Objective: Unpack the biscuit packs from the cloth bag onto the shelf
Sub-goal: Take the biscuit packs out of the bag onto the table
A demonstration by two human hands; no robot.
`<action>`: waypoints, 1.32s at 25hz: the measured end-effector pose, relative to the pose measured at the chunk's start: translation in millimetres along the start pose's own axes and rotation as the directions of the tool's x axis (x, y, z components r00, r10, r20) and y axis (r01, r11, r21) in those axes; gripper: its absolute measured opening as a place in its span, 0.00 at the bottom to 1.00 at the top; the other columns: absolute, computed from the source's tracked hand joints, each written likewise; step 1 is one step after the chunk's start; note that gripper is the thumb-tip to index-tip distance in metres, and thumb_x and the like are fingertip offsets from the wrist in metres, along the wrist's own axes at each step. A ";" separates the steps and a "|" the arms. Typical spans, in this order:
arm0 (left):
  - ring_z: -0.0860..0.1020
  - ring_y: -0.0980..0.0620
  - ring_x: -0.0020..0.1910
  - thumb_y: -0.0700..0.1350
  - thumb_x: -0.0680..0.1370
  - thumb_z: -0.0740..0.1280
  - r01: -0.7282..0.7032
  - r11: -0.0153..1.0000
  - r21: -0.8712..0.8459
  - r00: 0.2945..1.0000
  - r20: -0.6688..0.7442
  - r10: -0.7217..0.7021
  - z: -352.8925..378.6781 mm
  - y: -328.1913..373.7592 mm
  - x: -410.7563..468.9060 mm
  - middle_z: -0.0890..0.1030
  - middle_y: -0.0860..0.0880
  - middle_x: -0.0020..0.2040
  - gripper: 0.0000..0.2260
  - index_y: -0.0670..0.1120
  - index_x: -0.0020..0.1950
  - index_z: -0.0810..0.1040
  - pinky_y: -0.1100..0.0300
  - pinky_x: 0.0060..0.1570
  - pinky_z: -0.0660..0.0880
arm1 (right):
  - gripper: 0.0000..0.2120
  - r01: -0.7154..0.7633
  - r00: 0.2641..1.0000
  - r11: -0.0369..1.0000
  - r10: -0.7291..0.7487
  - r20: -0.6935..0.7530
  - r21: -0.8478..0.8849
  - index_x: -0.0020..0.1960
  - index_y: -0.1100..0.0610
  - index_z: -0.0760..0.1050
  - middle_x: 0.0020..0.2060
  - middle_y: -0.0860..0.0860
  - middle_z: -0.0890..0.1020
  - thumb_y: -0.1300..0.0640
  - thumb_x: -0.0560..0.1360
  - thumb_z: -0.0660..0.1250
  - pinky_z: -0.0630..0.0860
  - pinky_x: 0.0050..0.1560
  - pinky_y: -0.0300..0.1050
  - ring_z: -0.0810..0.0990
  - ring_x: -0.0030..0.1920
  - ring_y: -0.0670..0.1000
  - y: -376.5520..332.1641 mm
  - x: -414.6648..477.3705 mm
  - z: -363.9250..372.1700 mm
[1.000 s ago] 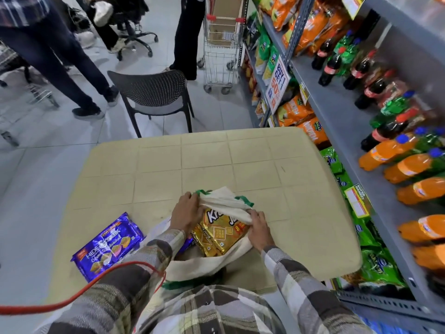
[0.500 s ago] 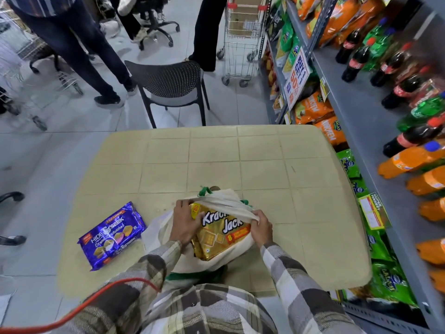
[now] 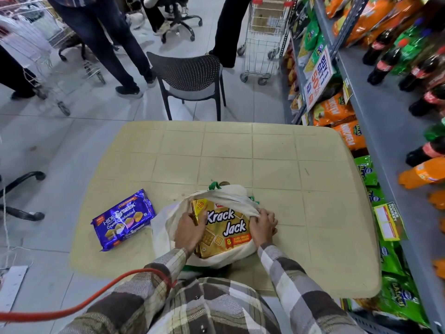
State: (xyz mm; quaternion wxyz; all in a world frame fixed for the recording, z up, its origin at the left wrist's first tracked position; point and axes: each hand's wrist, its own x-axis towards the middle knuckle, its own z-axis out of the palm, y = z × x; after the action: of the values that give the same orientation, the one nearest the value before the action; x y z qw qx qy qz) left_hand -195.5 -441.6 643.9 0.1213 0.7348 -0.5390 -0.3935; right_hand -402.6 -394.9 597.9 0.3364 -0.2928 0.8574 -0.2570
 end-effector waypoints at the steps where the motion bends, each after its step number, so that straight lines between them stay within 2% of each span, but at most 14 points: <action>1: 0.79 0.48 0.47 0.65 0.77 0.63 -0.013 1.000 0.013 1.000 0.013 0.013 0.5 -3.9 -0.7 0.79 0.49 0.49 0.23 0.45 0.55 0.73 0.52 0.48 0.78 | 0.14 0.041 0.998 0.998 -0.043 -0.046 -0.049 0.59 0.55 0.74 0.59 0.55 0.70 0.57 0.74 0.67 0.65 0.63 0.53 0.66 0.62 0.57 -2.1 -6.3 -0.5; 3: 0.80 0.49 0.48 0.64 0.77 0.63 -0.041 0.999 0.028 0.999 0.021 0.041 2.7 -8.3 0.8 0.80 0.49 0.50 0.23 0.45 0.57 0.74 0.51 0.50 0.79 | 0.19 0.102 0.979 0.993 -0.110 -0.173 -0.056 0.57 0.54 0.71 0.58 0.56 0.68 0.62 0.68 0.71 0.66 0.60 0.51 0.66 0.59 0.57 -0.1 -17.6 -3.5; 5: 0.80 0.47 0.50 0.61 0.78 0.62 -0.041 0.999 0.018 0.999 0.029 0.040 3.9 -5.1 1.9 0.80 0.48 0.51 0.22 0.44 0.58 0.74 0.49 0.53 0.79 | 0.21 0.396 0.881 0.891 -0.437 -0.183 -0.223 0.57 0.54 0.70 0.56 0.58 0.69 0.69 0.68 0.67 0.69 0.56 0.51 0.67 0.56 0.57 4.4 -28.4 -7.4; 7: 0.79 0.46 0.53 0.62 0.78 0.60 -0.026 1.000 0.017 0.999 0.035 0.025 5.7 -6.4 3.9 0.80 0.47 0.54 0.23 0.45 0.61 0.73 0.46 0.56 0.78 | 0.17 0.770 0.615 0.543 -0.771 0.167 -0.335 0.59 0.54 0.76 0.56 0.58 0.74 0.67 0.73 0.62 0.68 0.57 0.46 0.67 0.56 0.55 4.1 -38.8 -9.1; 8: 0.79 0.45 0.53 0.63 0.78 0.60 -0.018 1.000 0.012 0.999 0.041 0.017 5.7 -6.8 4.7 0.80 0.47 0.54 0.24 0.45 0.61 0.73 0.45 0.57 0.78 | 0.14 0.849 0.506 0.420 -0.822 0.262 -0.322 0.57 0.55 0.79 0.54 0.56 0.77 0.63 0.74 0.61 0.67 0.57 0.45 0.68 0.56 0.53 2.4 -42.3 -8.2; 9: 0.80 0.46 0.52 0.64 0.78 0.60 -0.009 1.000 0.007 0.999 0.049 0.009 6.6 -9.5 7.5 0.80 0.47 0.54 0.24 0.46 0.61 0.74 0.45 0.56 0.78 | 0.14 0.864 0.484 0.399 -0.826 0.288 -0.308 0.58 0.55 0.80 0.54 0.55 0.78 0.60 0.76 0.61 0.68 0.59 0.43 0.70 0.57 0.52 2.3 -43.6 -5.5; 12: 0.81 0.47 0.49 0.66 0.74 0.61 0.000 0.999 -0.039 0.997 0.079 0.003 8.3 -17.2 14.4 0.82 0.48 0.52 0.25 0.47 0.58 0.77 0.45 0.53 0.80 | 0.16 0.593 0.805 0.763 -0.575 0.150 -0.258 0.68 0.54 0.71 0.61 0.52 0.73 0.59 0.81 0.58 0.73 0.66 0.47 0.71 0.62 0.51 -1.4 -50.7 0.2; 13: 0.81 0.48 0.48 0.69 0.71 0.59 0.008 0.999 -0.052 0.998 0.067 -0.004 15.5 -28.2 24.3 0.82 0.49 0.51 0.28 0.49 0.57 0.77 0.46 0.51 0.81 | 0.16 0.512 0.858 0.822 -0.506 0.093 -0.250 0.68 0.55 0.70 0.62 0.53 0.73 0.58 0.81 0.58 0.73 0.66 0.50 0.71 0.62 0.52 -3.8 -51.4 0.2; 16: 0.81 0.48 0.50 0.72 0.68 0.56 0.000 0.998 -0.057 0.999 0.037 0.002 26.1 -46.2 35.0 0.80 0.49 0.54 0.30 0.51 0.58 0.75 0.45 0.52 0.81 | 0.18 0.403 0.911 0.861 -0.409 0.049 -0.310 0.69 0.57 0.67 0.65 0.55 0.73 0.54 0.80 0.59 0.73 0.65 0.50 0.73 0.64 0.55 -9.8 -50.1 -0.9; 18: 0.80 0.47 0.53 0.69 0.71 0.57 -0.012 0.999 -0.053 0.999 0.039 0.014 24.0 -48.3 32.4 0.80 0.48 0.56 0.28 0.52 0.60 0.74 0.44 0.54 0.80 | 0.19 0.272 0.962 0.943 -0.261 0.085 -0.193 0.71 0.55 0.63 0.66 0.56 0.74 0.53 0.81 0.58 0.75 0.60 0.50 0.76 0.63 0.56 -18.0 -52.0 -3.2; 21: 0.80 0.46 0.55 0.66 0.75 0.60 -0.065 0.996 -0.053 0.997 0.031 0.067 1.0 -21.1 4.1 0.81 0.48 0.57 0.24 0.50 0.61 0.74 0.44 0.57 0.79 | 0.21 0.125 0.973 0.991 -0.113 0.202 -0.049 0.74 0.54 0.58 0.67 0.57 0.73 0.54 0.82 0.56 0.73 0.59 0.50 0.76 0.62 0.59 -21.6 -51.3 -4.2; 24: 0.80 0.45 0.54 0.57 0.80 0.62 -0.090 0.995 -0.031 0.996 0.024 0.091 -15.5 -3.2 -10.0 0.82 0.47 0.56 0.16 0.48 0.60 0.75 0.45 0.58 0.78 | 0.24 0.060 0.967 0.998 -0.049 0.250 -0.037 0.76 0.53 0.59 0.68 0.56 0.74 0.55 0.81 0.58 0.73 0.64 0.51 0.76 0.64 0.58 -30.8 -51.0 -7.0; 29: 0.82 0.46 0.47 0.70 0.76 0.54 -0.036 0.999 0.005 0.996 0.086 0.036 -42.7 -14.5 -0.7 0.83 0.48 0.49 0.25 0.51 0.51 0.76 0.45 0.54 0.79 | 0.17 0.067 0.945 0.997 -0.052 0.323 -0.036 0.68 0.49 0.72 0.60 0.51 0.81 0.52 0.80 0.60 0.76 0.59 0.47 0.79 0.53 0.51 -48.0 -66.3 -17.5; 33: 0.82 0.48 0.46 0.73 0.74 0.54 -0.051 0.999 -0.002 0.989 0.140 0.050 -73.1 -17.9 -6.3 0.83 0.49 0.48 0.28 0.50 0.50 0.77 0.46 0.52 0.80 | 0.15 0.101 0.924 0.995 -0.090 0.373 -0.009 0.65 0.48 0.74 0.57 0.49 0.82 0.50 0.80 0.62 0.79 0.58 0.50 0.81 0.55 0.51 -61.7 -88.9 -25.1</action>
State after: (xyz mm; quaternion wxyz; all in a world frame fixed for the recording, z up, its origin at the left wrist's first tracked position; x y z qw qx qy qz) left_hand -131.9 -446.9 684.3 0.0926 0.6916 -0.5649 -0.4403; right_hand -347.0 -371.7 691.2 0.4756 -0.3822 0.7663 -0.2012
